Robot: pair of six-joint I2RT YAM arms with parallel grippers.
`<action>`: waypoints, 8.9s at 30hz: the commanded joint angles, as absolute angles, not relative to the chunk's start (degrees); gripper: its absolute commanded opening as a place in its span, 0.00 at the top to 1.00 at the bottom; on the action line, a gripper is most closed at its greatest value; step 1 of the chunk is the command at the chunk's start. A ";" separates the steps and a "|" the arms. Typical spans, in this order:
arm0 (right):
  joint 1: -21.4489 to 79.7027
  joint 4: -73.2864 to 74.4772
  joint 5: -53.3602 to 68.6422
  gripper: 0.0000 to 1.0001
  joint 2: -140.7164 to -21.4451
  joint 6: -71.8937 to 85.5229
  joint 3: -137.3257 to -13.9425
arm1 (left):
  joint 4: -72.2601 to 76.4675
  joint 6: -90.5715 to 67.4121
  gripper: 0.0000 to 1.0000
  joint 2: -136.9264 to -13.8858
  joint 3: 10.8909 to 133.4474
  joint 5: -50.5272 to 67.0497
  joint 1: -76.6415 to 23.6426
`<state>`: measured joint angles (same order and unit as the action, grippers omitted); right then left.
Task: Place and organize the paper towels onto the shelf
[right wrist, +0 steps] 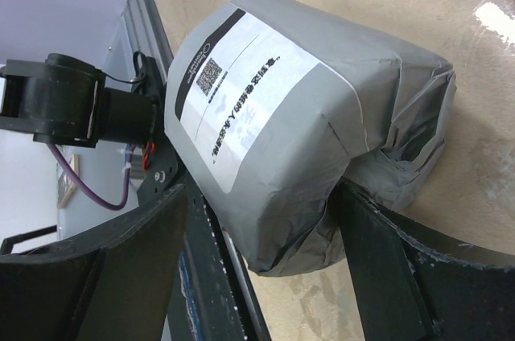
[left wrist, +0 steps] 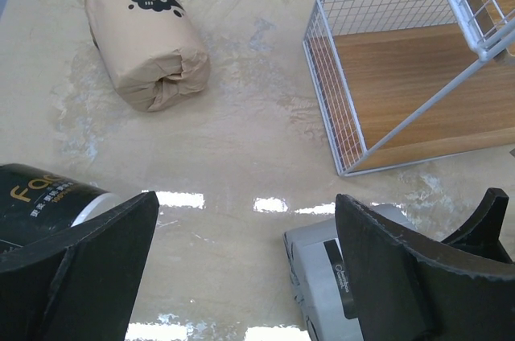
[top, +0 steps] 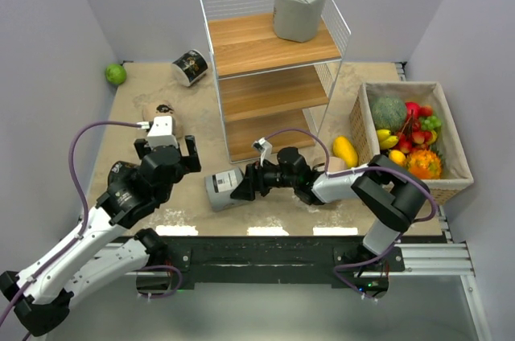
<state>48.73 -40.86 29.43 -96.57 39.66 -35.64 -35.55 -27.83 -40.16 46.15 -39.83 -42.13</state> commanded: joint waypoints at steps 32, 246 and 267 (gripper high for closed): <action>50.45 -39.76 27.17 0.68 -87.29 33.06 -36.30 | -34.36 -27.60 0.04 -39.38 46.14 -41.40 -42.10; 74.62 32.07 -56.59 0.27 -78.92 -7.71 -57.40 | -34.02 -27.86 0.04 -35.51 45.79 -39.81 -42.19; 74.44 28.92 -52.11 0.22 -76.37 -21.71 -43.69 | -33.31 -27.07 0.04 -36.39 45.44 -39.20 -42.19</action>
